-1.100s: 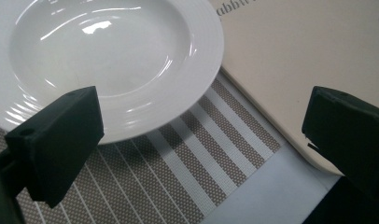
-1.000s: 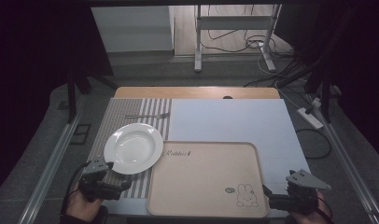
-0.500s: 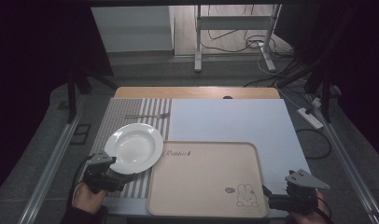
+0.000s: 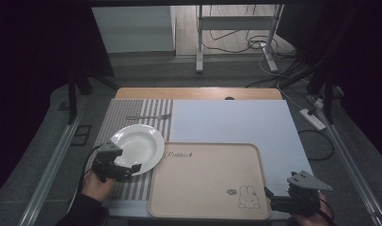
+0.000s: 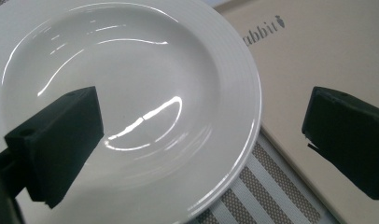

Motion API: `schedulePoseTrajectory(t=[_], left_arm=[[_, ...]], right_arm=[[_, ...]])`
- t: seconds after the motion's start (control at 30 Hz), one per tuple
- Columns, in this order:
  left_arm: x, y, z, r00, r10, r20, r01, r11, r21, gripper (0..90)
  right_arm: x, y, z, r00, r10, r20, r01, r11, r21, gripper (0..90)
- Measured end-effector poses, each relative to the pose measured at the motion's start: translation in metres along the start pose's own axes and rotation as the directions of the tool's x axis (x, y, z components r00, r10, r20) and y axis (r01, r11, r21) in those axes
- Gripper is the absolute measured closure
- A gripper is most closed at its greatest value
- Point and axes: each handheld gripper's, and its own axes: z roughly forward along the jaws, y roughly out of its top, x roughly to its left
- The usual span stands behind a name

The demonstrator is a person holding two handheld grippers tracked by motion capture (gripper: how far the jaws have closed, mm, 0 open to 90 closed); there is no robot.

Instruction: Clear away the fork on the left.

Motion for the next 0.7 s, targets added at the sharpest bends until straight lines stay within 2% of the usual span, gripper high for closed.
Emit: schedulePoseTrajectory(t=[0.33, 0.5, 0.7], left_arm=[[0.013, 0.013, 0.015, 0.9998, -0.006, 0.017, 0.006, 0.9996, 0.029, 0.0], [0.018, 0.02, 0.021, 0.9999, 0.0, 0.011, 0.0, 0.9995, 0.033, 0.0], [0.027, 0.027, 0.028, 0.9999, -0.013, 0.01, 0.013, 0.9996, 0.027, 0.0]], right_arm=[[0.0, 0.0, 0.0, 1.0, -0.004, -0.001, 0.004, 1.0, 0.001, 0.0], [0.0, 0.0, 0.0, 1.0, -0.005, -0.002, 0.005, 1.0, 0.002, 0.0], [0.0, 0.0, 0.0, 1.0, -0.007, -0.003, 0.007, 1.0, 0.004, 0.0]])
